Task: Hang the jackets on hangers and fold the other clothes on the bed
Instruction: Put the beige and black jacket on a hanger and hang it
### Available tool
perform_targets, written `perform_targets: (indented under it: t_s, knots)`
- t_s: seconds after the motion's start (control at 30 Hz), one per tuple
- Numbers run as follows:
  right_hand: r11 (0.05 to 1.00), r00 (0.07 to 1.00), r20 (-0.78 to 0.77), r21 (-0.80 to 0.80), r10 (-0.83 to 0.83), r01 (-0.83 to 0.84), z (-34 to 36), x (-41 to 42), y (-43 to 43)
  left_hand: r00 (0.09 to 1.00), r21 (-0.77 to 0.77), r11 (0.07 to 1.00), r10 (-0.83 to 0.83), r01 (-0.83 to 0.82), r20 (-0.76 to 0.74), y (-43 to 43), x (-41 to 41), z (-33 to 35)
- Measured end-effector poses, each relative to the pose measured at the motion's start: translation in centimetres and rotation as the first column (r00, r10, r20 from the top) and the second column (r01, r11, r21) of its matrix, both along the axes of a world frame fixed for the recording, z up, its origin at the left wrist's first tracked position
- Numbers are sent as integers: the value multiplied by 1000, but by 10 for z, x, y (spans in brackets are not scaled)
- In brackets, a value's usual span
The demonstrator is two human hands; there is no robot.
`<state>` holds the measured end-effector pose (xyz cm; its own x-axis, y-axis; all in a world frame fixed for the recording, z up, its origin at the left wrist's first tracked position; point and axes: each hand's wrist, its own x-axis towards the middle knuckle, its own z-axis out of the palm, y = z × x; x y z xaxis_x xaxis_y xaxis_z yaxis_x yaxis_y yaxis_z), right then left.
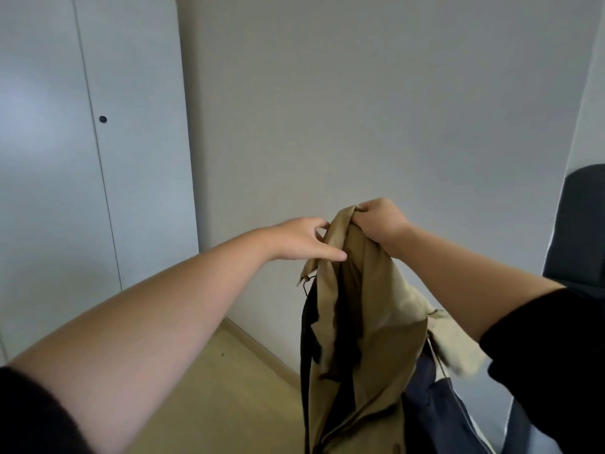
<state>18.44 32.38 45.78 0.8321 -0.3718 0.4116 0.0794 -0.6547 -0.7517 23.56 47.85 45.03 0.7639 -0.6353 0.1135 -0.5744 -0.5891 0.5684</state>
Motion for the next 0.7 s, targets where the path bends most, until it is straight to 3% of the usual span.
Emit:
perform_targets:
  t_s: [0.17, 0.27, 0.4, 0.5, 0.7]
  knots:
    - [999, 999, 21, -28, -31, 31, -2, -5, -9, 975, -126, 983, 152, -132, 165, -28, -2, -17]
    - [999, 998, 30, -16, -46, 46, -2, -11, -22, 965, -268, 957, 168, -110, 203, -38, -3, -20]
    - [999, 1000, -2, 36, -17, 17, -2, -21, -38, 992, -469, 882, -11, -51, -127, -41, -1, -21]
    - [985, 993, -70, 146, 99, -88, -3, -29, -46, 910, -613, 786, -194, -80, -367, -42, -3, -25]
    - [931, 936, -237, 320, 259, -177, -19, -40, -64, 865, -725, 646, -198, -238, -461, -51, -4, -34]
